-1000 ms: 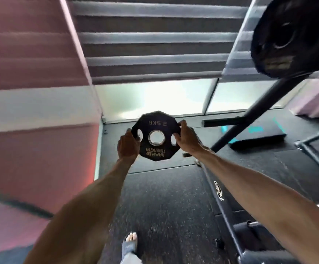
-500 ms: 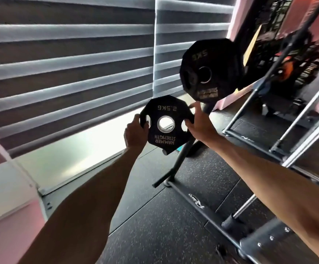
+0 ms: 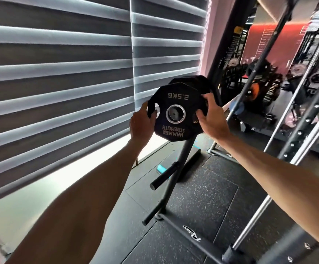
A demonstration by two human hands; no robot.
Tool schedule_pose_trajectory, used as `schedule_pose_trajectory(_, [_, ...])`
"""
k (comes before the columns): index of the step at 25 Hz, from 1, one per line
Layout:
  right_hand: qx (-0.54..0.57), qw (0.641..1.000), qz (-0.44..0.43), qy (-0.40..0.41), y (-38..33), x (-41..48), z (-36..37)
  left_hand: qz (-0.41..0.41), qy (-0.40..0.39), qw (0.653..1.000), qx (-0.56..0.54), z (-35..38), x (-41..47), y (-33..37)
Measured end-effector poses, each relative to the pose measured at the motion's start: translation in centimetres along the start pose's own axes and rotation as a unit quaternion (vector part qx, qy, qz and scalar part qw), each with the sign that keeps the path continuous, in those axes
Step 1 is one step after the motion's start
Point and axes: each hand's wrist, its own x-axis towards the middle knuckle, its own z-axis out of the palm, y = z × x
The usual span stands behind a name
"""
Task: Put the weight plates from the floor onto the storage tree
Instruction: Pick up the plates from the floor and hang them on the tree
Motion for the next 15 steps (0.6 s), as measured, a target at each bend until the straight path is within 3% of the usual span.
schedule_pose_trajectory(11, [-0.044,0.998,0.017,0.030,2.7,1.3,3.0,0.011,-0.109,0.994,-0.026,3.9,4.1,-2.9])
schedule_pose_trajectory(15, [-0.103,0.994,-0.025,0.033,2.4,1.7,3.2,-0.048,-0.143,0.986,-0.072,5.1,4.6,-2.6])
